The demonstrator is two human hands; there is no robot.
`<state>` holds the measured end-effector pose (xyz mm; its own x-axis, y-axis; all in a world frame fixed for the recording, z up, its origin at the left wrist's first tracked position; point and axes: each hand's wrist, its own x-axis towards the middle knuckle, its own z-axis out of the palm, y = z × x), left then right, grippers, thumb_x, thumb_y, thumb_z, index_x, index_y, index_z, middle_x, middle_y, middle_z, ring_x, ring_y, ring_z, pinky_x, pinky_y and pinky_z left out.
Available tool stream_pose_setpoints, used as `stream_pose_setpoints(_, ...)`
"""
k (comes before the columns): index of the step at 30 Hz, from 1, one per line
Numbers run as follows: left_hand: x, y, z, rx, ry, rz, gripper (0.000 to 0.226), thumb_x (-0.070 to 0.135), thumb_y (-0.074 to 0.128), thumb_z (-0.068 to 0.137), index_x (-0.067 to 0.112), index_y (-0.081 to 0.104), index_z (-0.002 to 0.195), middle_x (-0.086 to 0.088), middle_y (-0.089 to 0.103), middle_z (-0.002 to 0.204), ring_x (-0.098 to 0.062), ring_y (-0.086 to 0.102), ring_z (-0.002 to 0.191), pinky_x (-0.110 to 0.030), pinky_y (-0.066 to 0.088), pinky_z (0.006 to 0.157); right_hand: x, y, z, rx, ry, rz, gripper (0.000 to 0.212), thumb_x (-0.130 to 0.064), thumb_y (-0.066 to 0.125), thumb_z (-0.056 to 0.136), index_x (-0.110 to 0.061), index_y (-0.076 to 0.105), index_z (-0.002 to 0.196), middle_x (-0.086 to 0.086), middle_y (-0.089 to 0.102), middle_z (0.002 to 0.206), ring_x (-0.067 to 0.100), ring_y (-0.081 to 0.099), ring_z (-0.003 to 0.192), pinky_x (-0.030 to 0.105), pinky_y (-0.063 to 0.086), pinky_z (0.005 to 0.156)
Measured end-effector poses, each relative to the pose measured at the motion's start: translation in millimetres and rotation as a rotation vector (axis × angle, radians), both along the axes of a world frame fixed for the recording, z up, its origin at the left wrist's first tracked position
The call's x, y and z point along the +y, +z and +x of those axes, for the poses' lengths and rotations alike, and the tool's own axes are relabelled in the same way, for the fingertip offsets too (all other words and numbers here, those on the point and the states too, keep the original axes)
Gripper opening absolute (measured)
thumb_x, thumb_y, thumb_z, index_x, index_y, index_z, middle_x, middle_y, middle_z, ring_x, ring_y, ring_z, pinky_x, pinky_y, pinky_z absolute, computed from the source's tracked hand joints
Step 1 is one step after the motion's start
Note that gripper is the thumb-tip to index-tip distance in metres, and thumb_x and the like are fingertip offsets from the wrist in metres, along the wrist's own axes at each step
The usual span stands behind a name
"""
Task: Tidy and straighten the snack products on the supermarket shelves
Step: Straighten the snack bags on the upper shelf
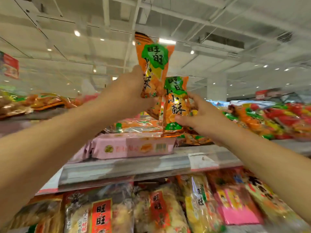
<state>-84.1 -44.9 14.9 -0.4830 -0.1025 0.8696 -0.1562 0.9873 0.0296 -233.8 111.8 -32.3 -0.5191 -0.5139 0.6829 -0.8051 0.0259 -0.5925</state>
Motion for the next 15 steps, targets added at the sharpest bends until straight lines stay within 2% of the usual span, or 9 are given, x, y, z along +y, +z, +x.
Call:
stream_pose_setpoints(2,20,-10,-29,-0.045,-0.067,0.001,0.052,0.044,0.075,0.08,0.02,0.033,0.102,0.011,0.046,0.077,-0.012,0.046,0.065,-0.028,0.029,0.051,31,-11,-16,-0.046,-0.058,-0.025,0.078,-0.022,0.084,0.074,-0.029,0.042,0.14,-0.006,0.057,0.131,0.012,0.059,0.114,0.032,0.046,0.099)
stream_pose_setpoints(4,41,-17,-54,-0.06,-0.114,0.005,0.053,0.042,0.075,0.08,0.019,0.033,0.103,0.012,0.043,0.076,-0.013,0.047,0.066,-0.03,0.03,0.052,61,-18,-30,-0.074,-0.09,-0.036,0.067,-0.02,0.084,0.073,-0.037,0.046,0.126,-0.013,0.059,0.117,0.005,0.062,0.103,0.031,0.052,0.09)
stream_pose_setpoints(6,60,-22,-76,-0.089,-0.173,0.023,0.059,0.041,0.076,0.08,0.015,0.037,0.117,0.011,0.046,0.078,-0.019,0.051,0.076,-0.031,0.035,0.056,89,-22,-45,-0.123,-0.072,-0.056,0.066,-0.016,0.083,0.074,-0.04,0.045,0.122,-0.015,0.059,0.11,0.003,0.066,0.093,0.029,0.056,0.082)
stream_pose_setpoints(8,80,-26,-95,-0.112,-0.186,0.034,0.072,0.04,0.076,0.081,0.01,0.035,0.133,0.006,0.05,0.089,-0.019,0.048,0.084,-0.032,0.037,0.063,114,-26,-61,-0.141,-0.078,-0.063,0.066,-0.015,0.083,0.074,-0.039,0.045,0.123,-0.01,0.06,0.112,0.007,0.067,0.093,0.029,0.058,0.079)
stream_pose_setpoints(11,107,-31,-121,-0.132,-0.189,0.05,0.063,0.038,0.075,0.083,0.009,0.041,0.127,-0.004,0.055,0.108,-0.017,0.044,0.088,-0.03,0.034,0.071,147,-32,-88,-0.149,-0.071,-0.09,0.066,-0.02,0.083,0.073,-0.038,0.046,0.125,-0.008,0.061,0.114,0.005,0.07,0.085,0.022,0.058,0.069)
stream_pose_setpoints(14,134,-38,-150,-0.128,-0.175,0.085,0.07,0.037,0.074,0.084,0.007,0.035,0.134,-0.002,0.048,0.104,-0.017,0.042,0.089,-0.03,0.034,0.071,174,-39,-125,-0.115,-0.08,-0.096,0.07,-0.022,0.084,0.073,-0.031,0.046,0.132,-0.006,0.064,0.113,0.009,0.071,0.088,0.03,0.058,0.078)
stream_pose_setpoints(15,142,-41,-161,-0.122,-0.168,0.093,0.073,0.037,0.074,0.084,0.008,0.032,0.136,0.0,0.046,0.103,-0.017,0.042,0.089,-0.03,0.034,0.069,183,-41,-138,-0.102,-0.07,-0.104,0.07,-0.021,0.083,0.074,-0.03,0.046,0.133,-0.007,0.064,0.112,0.007,0.07,0.086,0.028,0.058,0.075)
